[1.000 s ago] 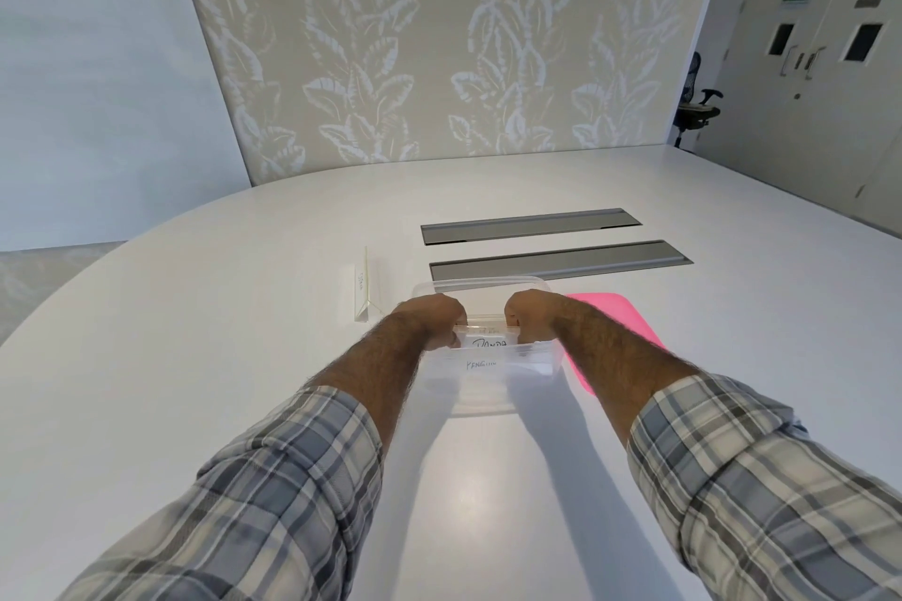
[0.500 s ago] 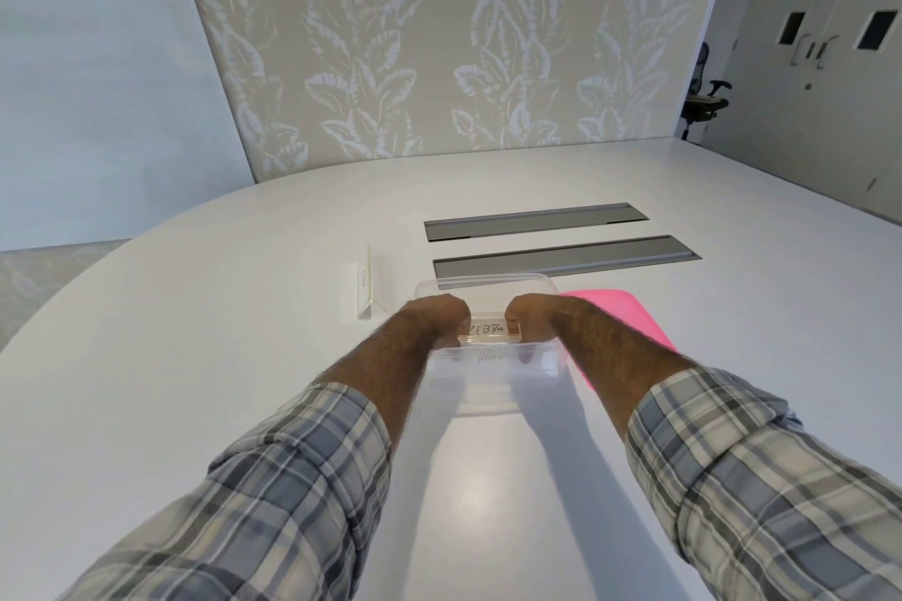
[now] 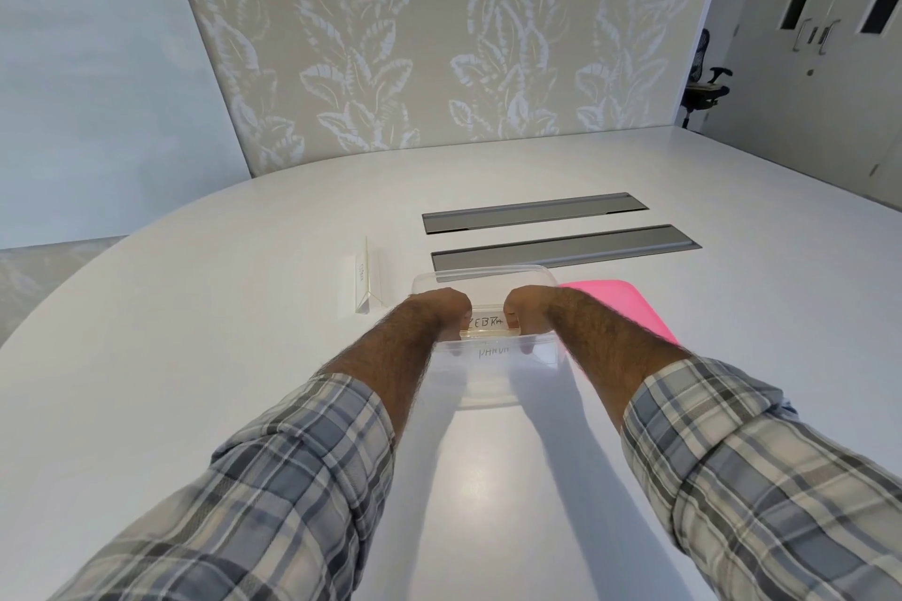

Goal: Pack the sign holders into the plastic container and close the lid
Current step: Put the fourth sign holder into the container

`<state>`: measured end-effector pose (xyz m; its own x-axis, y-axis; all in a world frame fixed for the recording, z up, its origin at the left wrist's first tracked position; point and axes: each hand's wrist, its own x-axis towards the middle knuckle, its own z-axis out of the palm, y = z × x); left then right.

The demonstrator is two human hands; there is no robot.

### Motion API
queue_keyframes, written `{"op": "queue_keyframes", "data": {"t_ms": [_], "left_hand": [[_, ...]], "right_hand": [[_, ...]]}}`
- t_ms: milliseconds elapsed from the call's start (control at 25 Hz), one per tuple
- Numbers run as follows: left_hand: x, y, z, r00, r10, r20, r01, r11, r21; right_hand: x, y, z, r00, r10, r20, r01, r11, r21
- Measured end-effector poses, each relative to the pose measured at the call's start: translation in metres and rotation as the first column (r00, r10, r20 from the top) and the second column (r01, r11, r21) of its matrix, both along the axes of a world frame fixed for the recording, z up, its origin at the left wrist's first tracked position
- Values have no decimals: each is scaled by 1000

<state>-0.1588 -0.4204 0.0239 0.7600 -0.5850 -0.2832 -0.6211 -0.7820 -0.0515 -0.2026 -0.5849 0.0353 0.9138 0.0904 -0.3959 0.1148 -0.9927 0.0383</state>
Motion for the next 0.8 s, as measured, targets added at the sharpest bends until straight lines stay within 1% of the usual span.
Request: {"op": "queue_keyframes", "data": {"t_ms": [120,240,320,400,480,560,600,680,800], "left_hand": [[0,-2,-1,1000,-11,-6,11,1000,-1],[1,-1,-1,1000,-21,6,21,999,-40],[1,3,4,1000,3,25,0,992,-124],[0,11,14,997,46,57,-31,970,-242],[0,23,26,987,87,133,-35,937,-349],[2,41,36,966,105,237,1,912,-410],[3,51,40,957,114,267,10,906,-423],[9,76,45,952,134,276,-3,903,-430],[23,119,47,941,150,302,-18,917,-398]], "right_hand": [[0,-2,-1,1000,1,11,-1,1000,-8],[1,-3,1,1000,14,25,-13,1000,-18],[0,-5,3,999,0,44,0,1000,5],[1,-9,7,995,-26,99,20,998,54],[2,-12,12,983,-77,167,54,989,136],[4,-8,19,970,-92,226,54,984,168],[6,-3,24,964,-90,251,49,985,165],[11,11,33,949,-96,301,49,986,159],[21,40,45,916,-89,392,28,987,157]]}}
